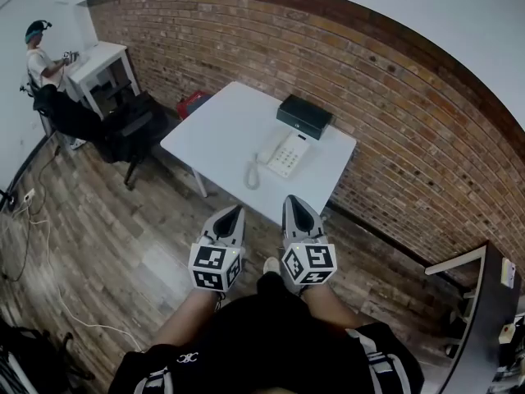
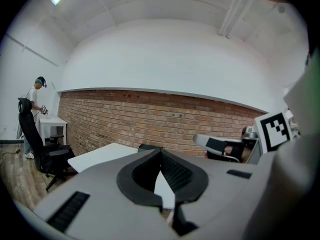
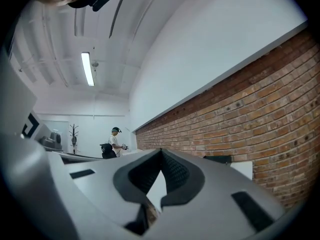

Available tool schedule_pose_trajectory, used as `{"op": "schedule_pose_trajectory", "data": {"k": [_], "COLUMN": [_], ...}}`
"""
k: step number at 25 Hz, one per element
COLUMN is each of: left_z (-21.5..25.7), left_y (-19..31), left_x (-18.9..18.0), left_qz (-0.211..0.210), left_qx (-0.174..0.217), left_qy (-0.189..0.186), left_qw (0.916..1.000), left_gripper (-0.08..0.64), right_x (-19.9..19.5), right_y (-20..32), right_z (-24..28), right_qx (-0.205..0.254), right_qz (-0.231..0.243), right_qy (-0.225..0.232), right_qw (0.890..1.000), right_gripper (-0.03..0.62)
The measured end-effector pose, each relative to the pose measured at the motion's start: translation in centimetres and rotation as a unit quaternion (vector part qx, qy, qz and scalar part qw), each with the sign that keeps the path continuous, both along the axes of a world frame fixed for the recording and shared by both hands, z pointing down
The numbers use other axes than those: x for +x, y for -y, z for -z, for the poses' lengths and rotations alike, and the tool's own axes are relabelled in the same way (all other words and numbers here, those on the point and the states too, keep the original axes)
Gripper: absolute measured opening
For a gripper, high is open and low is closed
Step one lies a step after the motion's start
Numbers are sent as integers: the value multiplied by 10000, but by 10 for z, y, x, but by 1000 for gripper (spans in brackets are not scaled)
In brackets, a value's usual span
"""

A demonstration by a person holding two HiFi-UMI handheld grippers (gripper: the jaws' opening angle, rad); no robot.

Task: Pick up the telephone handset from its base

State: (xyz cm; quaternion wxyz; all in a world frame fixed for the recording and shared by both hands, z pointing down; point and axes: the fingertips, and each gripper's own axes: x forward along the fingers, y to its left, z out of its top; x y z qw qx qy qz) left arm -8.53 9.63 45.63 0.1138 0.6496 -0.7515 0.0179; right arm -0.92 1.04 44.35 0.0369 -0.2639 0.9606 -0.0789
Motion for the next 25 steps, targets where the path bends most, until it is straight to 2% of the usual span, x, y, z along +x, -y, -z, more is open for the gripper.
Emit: {"op": "schedule_pose_trajectory", "data": {"k": [16, 25], "left_z": [1, -7], "left_y": [133, 206], "left_x": [-53, -67], "left_qz": [-86, -50], "left_qx": [-277, -460], "left_qy": [16, 68], "left_qw": [9996, 9989], "left_gripper": [2, 2], "right_x": [-50, -55], "right_y": [130, 201], "right_z": [5, -1], "right_qx": [-62, -185], "right_qz": [-95, -113], "right_qy": [-78, -98], "right_qw": [9999, 9997], "right_gripper": [-3, -3]}}
